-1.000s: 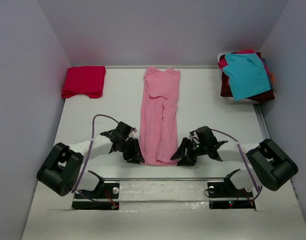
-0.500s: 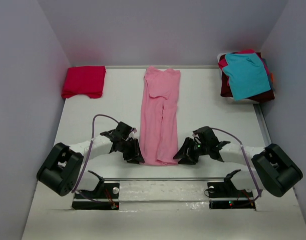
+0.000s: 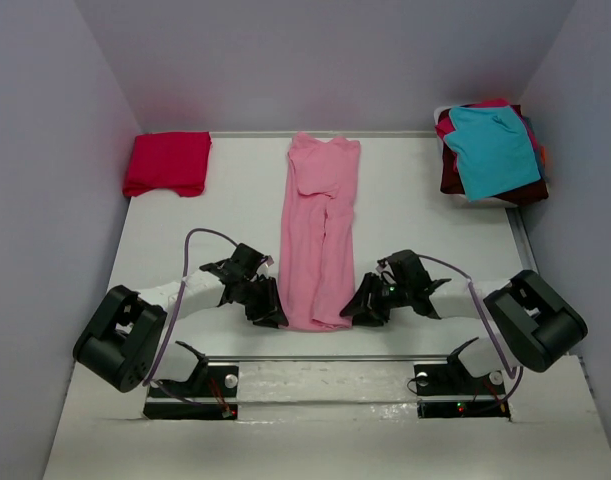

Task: Fold and stack the t-shirts
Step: Fold the tshirt

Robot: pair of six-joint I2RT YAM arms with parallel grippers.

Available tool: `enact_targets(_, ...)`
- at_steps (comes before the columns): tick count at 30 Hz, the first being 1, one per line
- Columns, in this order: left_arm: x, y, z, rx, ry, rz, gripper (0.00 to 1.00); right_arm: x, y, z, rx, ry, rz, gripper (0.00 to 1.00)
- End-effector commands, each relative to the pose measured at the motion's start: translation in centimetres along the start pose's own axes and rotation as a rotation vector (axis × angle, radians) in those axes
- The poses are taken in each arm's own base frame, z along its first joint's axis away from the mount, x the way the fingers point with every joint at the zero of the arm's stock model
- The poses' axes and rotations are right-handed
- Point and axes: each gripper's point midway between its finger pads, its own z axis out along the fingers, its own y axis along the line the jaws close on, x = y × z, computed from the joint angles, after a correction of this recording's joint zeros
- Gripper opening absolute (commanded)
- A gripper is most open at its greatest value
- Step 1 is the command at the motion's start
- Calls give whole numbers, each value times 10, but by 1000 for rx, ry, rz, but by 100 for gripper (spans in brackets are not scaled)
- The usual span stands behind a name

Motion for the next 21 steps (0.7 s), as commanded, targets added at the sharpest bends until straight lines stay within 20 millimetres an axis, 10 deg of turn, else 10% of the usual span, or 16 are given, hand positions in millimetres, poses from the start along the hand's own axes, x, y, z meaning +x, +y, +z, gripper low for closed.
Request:
enact_targets(1, 4, 5, 0, -9, 11, 11, 35, -6, -33, 2, 126, -59, 19, 47)
enact_targets(21, -4, 3, 1, -20, -9, 34, 12, -11, -7, -4, 106, -47, -54, 7)
